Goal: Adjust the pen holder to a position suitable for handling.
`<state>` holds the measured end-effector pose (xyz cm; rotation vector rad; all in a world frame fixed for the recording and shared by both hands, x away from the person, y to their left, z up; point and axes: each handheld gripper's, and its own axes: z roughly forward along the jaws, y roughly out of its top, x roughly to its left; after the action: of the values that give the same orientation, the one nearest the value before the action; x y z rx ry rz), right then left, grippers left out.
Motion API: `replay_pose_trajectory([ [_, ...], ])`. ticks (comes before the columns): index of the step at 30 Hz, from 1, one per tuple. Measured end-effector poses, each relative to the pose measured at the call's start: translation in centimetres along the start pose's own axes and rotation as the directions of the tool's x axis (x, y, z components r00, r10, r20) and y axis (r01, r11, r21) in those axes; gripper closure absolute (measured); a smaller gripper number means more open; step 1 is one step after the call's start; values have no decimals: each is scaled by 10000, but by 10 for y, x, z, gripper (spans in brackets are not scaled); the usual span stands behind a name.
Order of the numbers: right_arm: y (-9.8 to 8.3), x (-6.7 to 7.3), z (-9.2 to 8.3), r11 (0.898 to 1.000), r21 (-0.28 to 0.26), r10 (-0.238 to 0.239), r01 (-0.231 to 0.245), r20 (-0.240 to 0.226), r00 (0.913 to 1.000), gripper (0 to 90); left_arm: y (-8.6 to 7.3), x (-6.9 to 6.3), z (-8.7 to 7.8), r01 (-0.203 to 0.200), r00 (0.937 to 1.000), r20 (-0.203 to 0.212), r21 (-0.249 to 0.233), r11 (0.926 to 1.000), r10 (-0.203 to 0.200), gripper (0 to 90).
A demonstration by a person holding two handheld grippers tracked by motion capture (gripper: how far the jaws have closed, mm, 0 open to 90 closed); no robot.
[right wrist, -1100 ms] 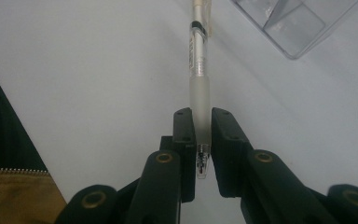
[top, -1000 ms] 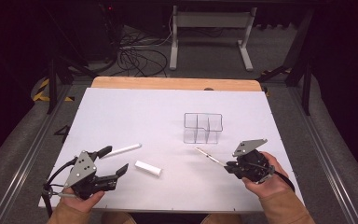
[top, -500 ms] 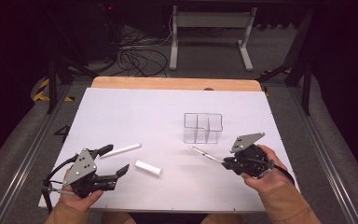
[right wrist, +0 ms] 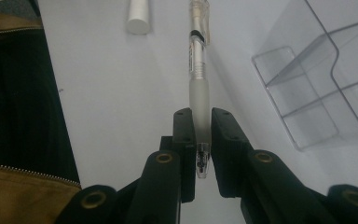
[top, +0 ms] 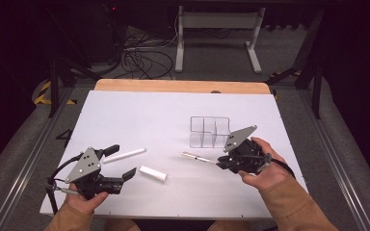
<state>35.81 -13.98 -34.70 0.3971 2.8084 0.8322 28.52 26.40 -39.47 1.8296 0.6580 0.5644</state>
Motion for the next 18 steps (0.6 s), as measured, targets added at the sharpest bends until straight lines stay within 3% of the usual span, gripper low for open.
replay_pose_trajectory([
  [5,10,-1,5,9995,-32,-309,309,-203,9993,811,2,3,1,190,9993,327,-79,9998,-187,67],
  [9,22,1,7,9967,-91,-804,801,-423,9959,811,5,1,5,-137,9994,315,89,9999,134,67],
  [18,39,3,14,9927,-148,-1204,1196,-780,9897,811,10,-3,13,-560,9969,574,245,9981,545,101],
])
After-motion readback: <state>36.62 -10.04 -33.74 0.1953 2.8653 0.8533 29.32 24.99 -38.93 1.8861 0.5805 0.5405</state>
